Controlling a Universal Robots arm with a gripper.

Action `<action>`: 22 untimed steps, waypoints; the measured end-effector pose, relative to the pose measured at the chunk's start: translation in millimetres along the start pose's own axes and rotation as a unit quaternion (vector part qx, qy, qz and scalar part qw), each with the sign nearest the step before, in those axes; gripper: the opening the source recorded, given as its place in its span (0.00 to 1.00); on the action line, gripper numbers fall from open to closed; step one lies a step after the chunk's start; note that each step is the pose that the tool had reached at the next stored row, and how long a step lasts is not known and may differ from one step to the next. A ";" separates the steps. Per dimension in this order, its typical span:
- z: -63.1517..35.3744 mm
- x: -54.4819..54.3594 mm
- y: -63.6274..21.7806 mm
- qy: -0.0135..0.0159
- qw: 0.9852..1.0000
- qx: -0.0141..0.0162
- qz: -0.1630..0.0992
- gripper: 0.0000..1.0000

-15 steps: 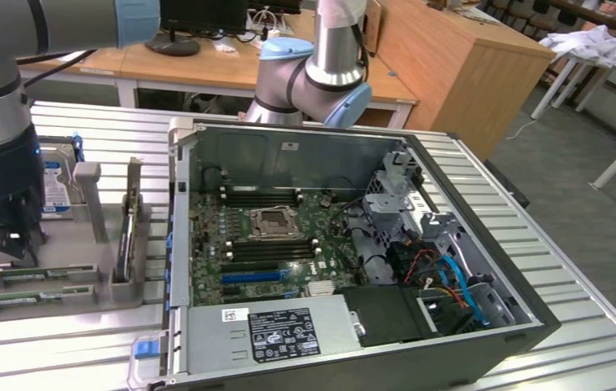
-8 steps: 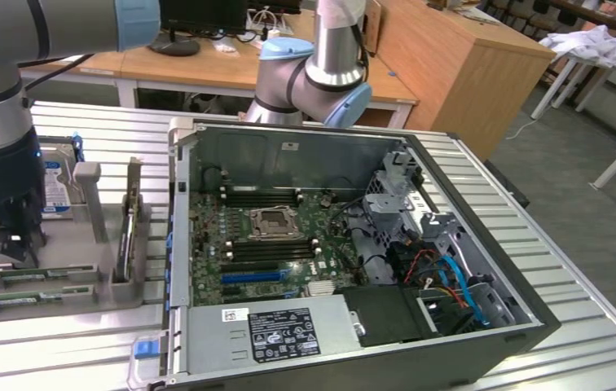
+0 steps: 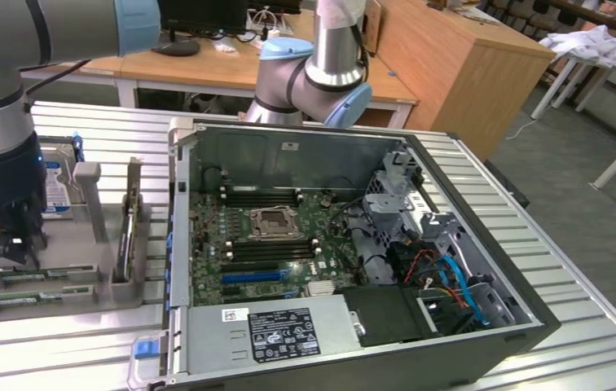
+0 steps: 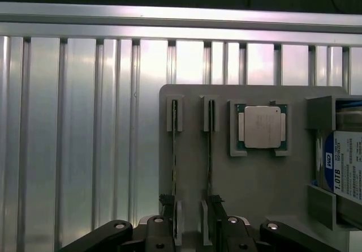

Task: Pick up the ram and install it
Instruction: 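Pick up the ram and move it above insertion slot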

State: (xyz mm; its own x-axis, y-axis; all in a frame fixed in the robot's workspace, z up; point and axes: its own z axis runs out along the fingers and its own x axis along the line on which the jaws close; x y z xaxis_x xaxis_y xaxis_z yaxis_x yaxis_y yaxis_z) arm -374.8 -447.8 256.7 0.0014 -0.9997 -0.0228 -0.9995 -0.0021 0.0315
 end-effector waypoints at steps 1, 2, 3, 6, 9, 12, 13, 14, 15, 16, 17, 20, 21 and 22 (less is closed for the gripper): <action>0.7 0.0 0.0 0.000 1.000 0.000 0.000 0.37; 1.4 0.0 -0.1 0.000 1.000 0.000 0.000 0.37; 2.0 0.1 -0.1 0.000 1.000 0.000 0.000 0.37; 3.9 0.1 -0.1 0.000 1.000 0.000 0.000 0.37; 5.2 0.1 -0.1 0.000 1.000 0.000 0.000 0.37; 5.2 0.1 -0.2 0.000 1.000 0.000 0.000 0.37; 5.2 0.1 -0.2 0.000 1.000 0.000 0.000 0.37; 5.3 0.1 -0.2 0.000 1.000 0.000 0.000 0.37; 5.3 0.1 -0.2 0.000 1.000 0.000 0.000 0.37; 5.3 0.2 -0.1 0.000 1.000 0.000 0.000 0.37; 5.5 0.7 -0.2 0.000 1.000 0.000 0.000 0.37; 5.3 2.7 -0.2 0.000 1.000 0.000 0.000 0.37; 5.2 3.3 -0.1 0.000 1.000 0.000 0.000 0.37; 5.2 3.7 -0.1 0.000 1.000 0.000 0.000 0.37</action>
State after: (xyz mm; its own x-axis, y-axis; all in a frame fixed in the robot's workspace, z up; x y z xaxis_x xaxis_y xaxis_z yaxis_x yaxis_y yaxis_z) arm -374.8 -451.4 251.4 0.0014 -0.9997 -0.0227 -0.9995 -0.0021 0.0315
